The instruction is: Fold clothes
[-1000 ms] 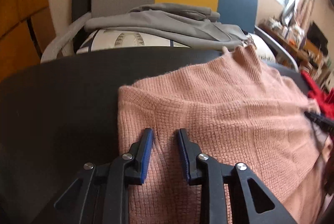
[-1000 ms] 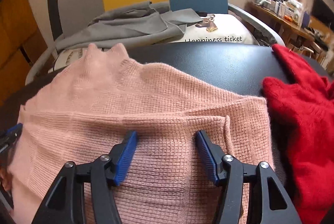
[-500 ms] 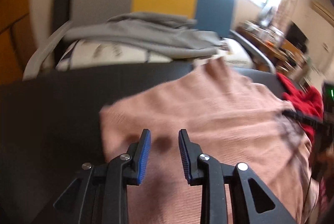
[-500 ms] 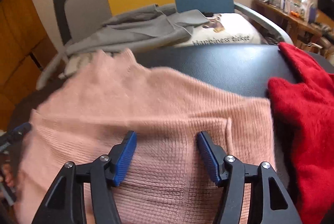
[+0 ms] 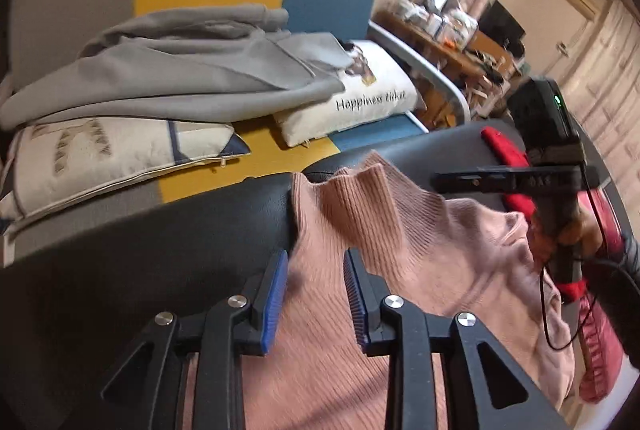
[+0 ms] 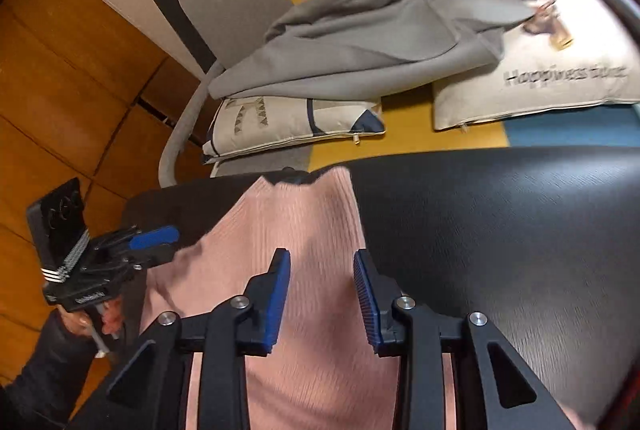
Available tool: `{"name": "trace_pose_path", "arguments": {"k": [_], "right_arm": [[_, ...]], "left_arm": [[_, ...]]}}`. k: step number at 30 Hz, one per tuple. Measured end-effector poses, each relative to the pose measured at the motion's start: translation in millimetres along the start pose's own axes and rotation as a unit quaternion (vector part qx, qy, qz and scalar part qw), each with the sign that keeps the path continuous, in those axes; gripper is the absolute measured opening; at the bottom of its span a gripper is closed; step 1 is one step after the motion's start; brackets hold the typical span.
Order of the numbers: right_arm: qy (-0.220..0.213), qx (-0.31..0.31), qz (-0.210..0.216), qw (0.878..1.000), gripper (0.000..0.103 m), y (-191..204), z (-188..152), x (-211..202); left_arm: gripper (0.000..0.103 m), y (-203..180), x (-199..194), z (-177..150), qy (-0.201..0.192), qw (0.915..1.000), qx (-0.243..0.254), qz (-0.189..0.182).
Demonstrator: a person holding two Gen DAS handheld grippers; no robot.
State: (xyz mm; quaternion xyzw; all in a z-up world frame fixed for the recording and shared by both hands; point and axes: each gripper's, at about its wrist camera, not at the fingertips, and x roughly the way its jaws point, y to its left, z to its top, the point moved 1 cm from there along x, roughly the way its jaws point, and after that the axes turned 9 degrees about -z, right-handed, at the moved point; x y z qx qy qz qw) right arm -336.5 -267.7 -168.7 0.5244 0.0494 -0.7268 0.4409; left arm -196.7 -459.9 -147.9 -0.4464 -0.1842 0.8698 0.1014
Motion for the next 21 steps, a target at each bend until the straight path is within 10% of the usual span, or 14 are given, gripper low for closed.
{"name": "trace_pose_path", "arguments": {"k": [14,17,21], "right_arm": [[0.054,-0.053,-0.002,0.997,0.035,3.0,41.6,55.3],[0.056,-0.075,-0.029,0.995,0.007,11.1,43.1,57.6],[0.04,-0.084,-0.024,0.995,0.006,19.7,36.3,38.7]], "left_arm": [[0.028,12.4,50.6,22.0,0.029,0.9994,-0.005,-0.016],[0.008,18.8,53.7,27.7,0.021,0.9993,-0.03,0.002],[0.005,13.7,41.0,27.9,-0.007,0.9993,-0.036,-0.003]]}}
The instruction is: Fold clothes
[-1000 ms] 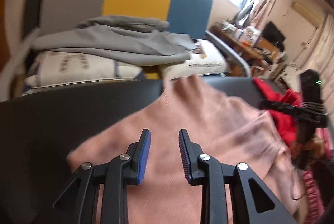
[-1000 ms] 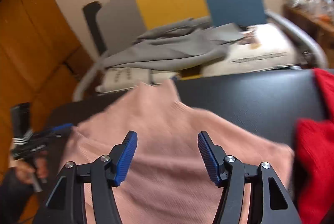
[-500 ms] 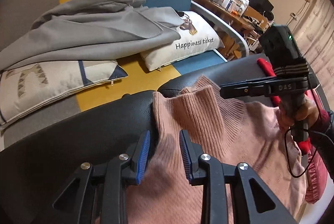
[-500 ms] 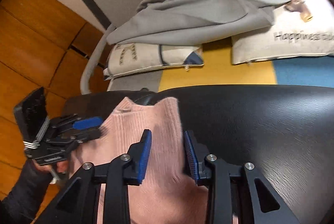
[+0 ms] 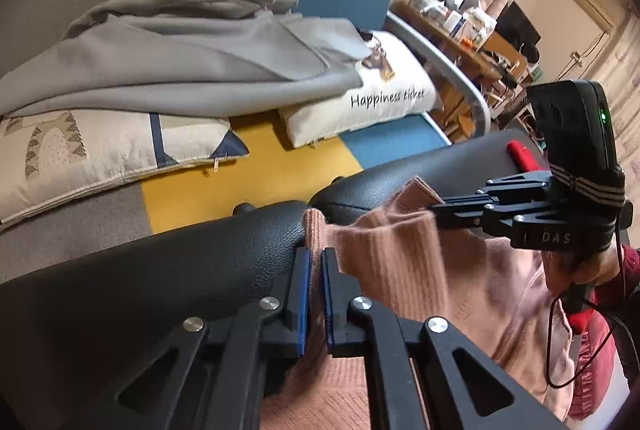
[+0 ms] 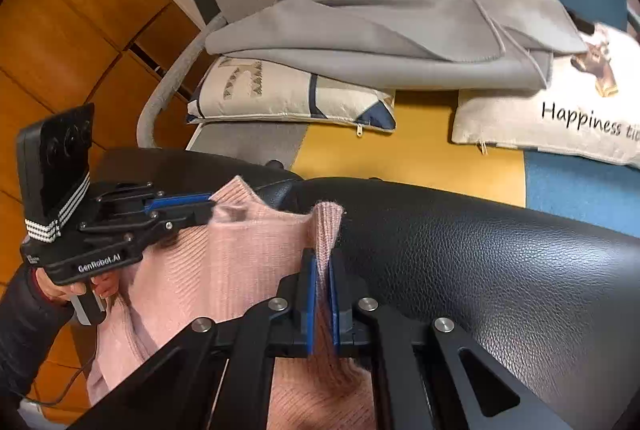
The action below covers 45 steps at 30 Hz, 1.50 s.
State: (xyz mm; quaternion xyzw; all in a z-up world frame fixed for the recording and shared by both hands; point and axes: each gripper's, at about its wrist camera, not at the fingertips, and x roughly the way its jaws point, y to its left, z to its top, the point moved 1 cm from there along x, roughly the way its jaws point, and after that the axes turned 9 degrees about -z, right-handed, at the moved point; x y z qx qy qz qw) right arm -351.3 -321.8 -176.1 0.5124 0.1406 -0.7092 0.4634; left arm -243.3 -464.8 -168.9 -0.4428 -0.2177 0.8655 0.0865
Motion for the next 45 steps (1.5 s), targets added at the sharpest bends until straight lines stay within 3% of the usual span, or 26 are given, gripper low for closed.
{"name": "trace_pose_path", "arguments": {"k": [8,19,23,32,40,45], "right_arm": [[-0.035,-0.017,0.009,0.999,0.006,17.6,-14.6,-39.3],[-0.075,-0.011,0.009,0.997,0.006,39.8,-82.4,-97.5],[-0.083,-0.005,0.013,0.996,0.006,46.8,-112.6,-109.7],[-0.08,0.014,-0.006,0.997,0.006,47.6,-180.2,-101.7],[-0.077,0.055,-0.03,0.995,0.006,30.4,-210.6,-96.8],[-0.116,0.053,-0.044,0.991,0.007,43.3,-207.6,-123.0]], "left_arm": [[0.005,-15.8,-55.6,-16.2,-0.069,0.9974,-0.005,-0.02],[0.005,-58.6,-97.6,-83.7,-0.101,0.9943,0.032,-0.015],[0.005,-72.9,-107.6,-108.2,-0.103,0.9936,0.045,-0.012],[0.005,-98.6,-89.8,-166.1,-0.066,0.9939,0.085,0.023],[0.005,-85.8,-96.3,-197.6,-0.061,0.9961,0.051,0.038],[0.007,-76.3,-135.6,-195.2,-0.114,0.9932,0.006,0.025]]}}
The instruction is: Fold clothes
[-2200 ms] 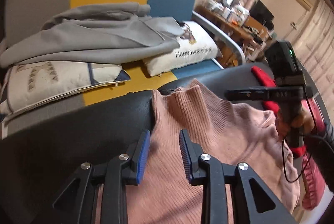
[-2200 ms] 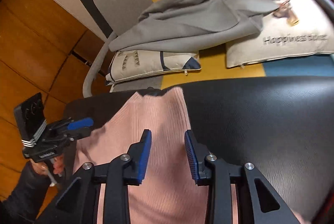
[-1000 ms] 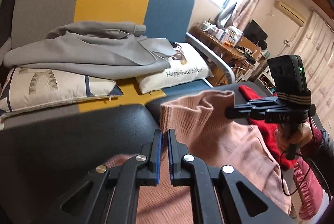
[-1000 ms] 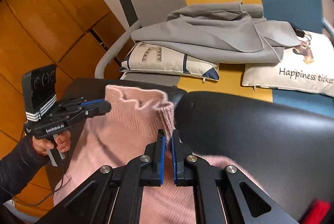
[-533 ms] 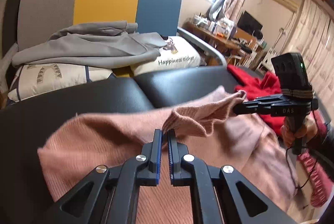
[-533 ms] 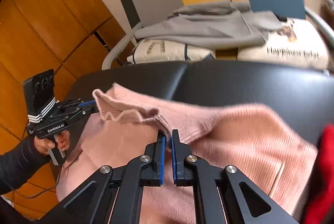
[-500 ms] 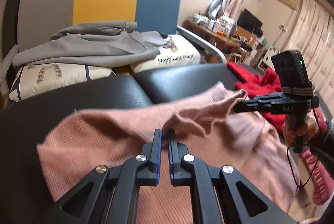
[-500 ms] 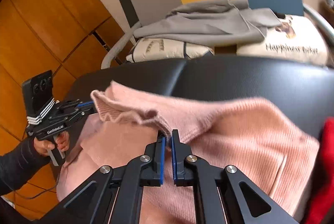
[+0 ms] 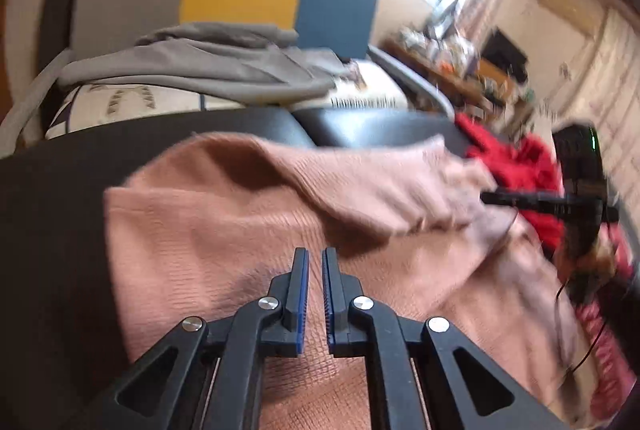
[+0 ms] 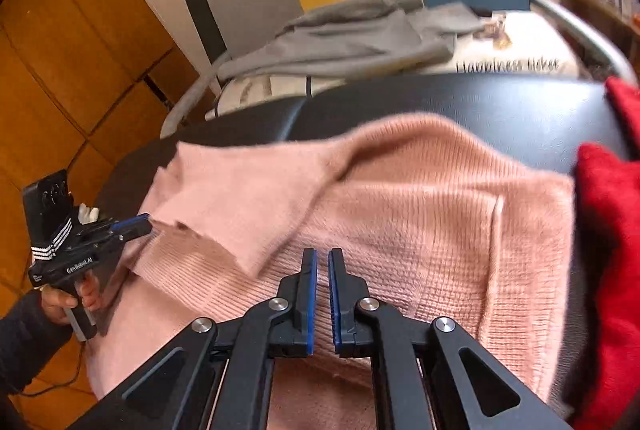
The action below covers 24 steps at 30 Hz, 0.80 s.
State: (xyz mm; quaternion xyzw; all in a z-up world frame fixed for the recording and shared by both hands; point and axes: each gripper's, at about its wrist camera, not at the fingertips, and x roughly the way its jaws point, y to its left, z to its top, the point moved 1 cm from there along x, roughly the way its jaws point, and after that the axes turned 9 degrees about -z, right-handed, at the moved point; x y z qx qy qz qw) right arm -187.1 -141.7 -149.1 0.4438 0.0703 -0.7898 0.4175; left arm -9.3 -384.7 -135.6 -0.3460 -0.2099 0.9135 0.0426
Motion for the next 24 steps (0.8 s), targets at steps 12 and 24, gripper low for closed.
{"name": "trace_pose_path", "arguments": {"k": [12,24], "right_arm": [[0.043,-0.079,-0.061,0.994,0.007,72.1,7.1,51.9],[0.002,-0.032,-0.039,0.999,0.005,48.8,-9.5,50.9]], "left_arm": [[0.015,-35.3,81.0,12.3,0.058,0.9976,0.036,-0.011],[0.017,-14.3,61.0,11.8,-0.013,0.9994,-0.025,-0.02]]}}
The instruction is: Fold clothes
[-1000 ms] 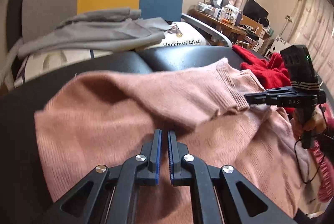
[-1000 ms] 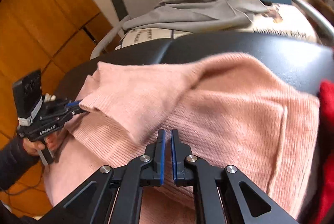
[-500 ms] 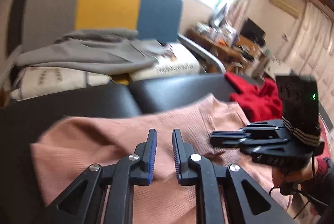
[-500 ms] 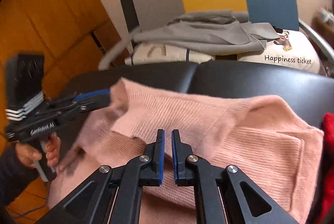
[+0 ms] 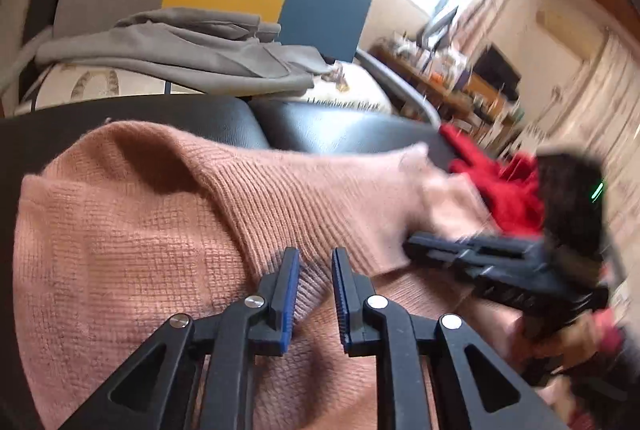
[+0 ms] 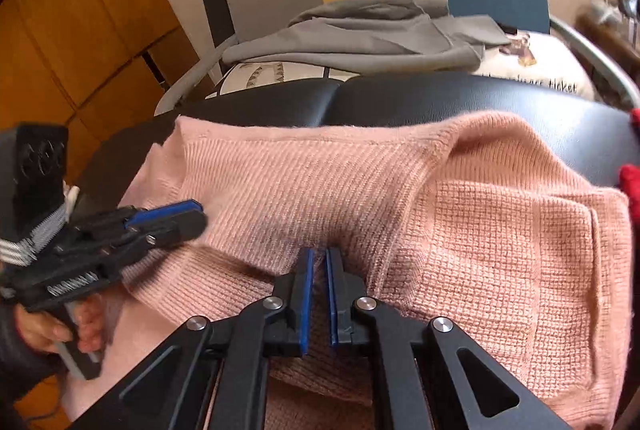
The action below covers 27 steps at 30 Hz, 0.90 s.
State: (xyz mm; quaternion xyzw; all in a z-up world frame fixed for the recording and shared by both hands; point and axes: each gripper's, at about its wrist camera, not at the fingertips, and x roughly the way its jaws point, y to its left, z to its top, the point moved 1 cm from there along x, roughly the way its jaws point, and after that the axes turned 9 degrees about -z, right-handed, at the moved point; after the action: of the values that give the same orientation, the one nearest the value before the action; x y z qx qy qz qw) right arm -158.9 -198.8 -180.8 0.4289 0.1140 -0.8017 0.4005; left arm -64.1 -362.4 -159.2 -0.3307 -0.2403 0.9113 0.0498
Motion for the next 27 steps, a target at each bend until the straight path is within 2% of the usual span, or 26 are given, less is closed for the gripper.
{"name": "trace_pose_path", "arguments": {"k": [5,7,8,9,11,15,18,22,27], "right_arm": [[-0.006,0.042,0.018,0.999,0.013,-4.1,18.1,-12.3],[-0.023,0.045,0.019,0.999,0.027,-0.9,34.0,-19.5],[-0.032,0.044,0.019,0.998,0.04,1.4,41.9,-22.4],[-0.042,0.042,0.019,0.998,0.052,3.9,49.8,-25.3],[-0.047,0.029,-0.006,0.998,0.06,6.9,63.9,-23.3],[-0.02,0.042,-0.035,0.998,0.06,-6.1,76.0,2.4],[0.039,0.04,-0.067,0.996,0.061,-18.5,63.0,31.4],[0.01,0.023,-0.073,0.997,0.06,-17.2,50.8,30.9],[-0.008,0.016,-0.097,0.995,0.062,-10.3,46.4,32.8]], "left_arm": [[0.02,20.9,-23.7,40.8,-0.05,0.9984,-0.026,0.006],[0.02,29.2,-33.2,57.1,-0.07,0.9969,-0.036,0.009],[0.02,35.8,-32.9,62.9,-0.071,0.9965,-0.042,0.016],[0.02,46.4,-25.5,66.2,-0.058,0.9965,-0.052,0.032],[0.02,69.1,-11.2,64.2,-0.029,0.9942,-0.083,0.063],[0.02,97.4,1.5,43.9,-0.004,0.9895,-0.117,0.085],[0.02,104.8,5.1,26.5,-0.004,0.9902,-0.11,0.086],[0.02,102.1,5.9,24.6,-0.009,0.9911,-0.094,0.094],[0.02,86.6,13.7,27.3,0.001,0.9886,-0.048,0.143]]}}
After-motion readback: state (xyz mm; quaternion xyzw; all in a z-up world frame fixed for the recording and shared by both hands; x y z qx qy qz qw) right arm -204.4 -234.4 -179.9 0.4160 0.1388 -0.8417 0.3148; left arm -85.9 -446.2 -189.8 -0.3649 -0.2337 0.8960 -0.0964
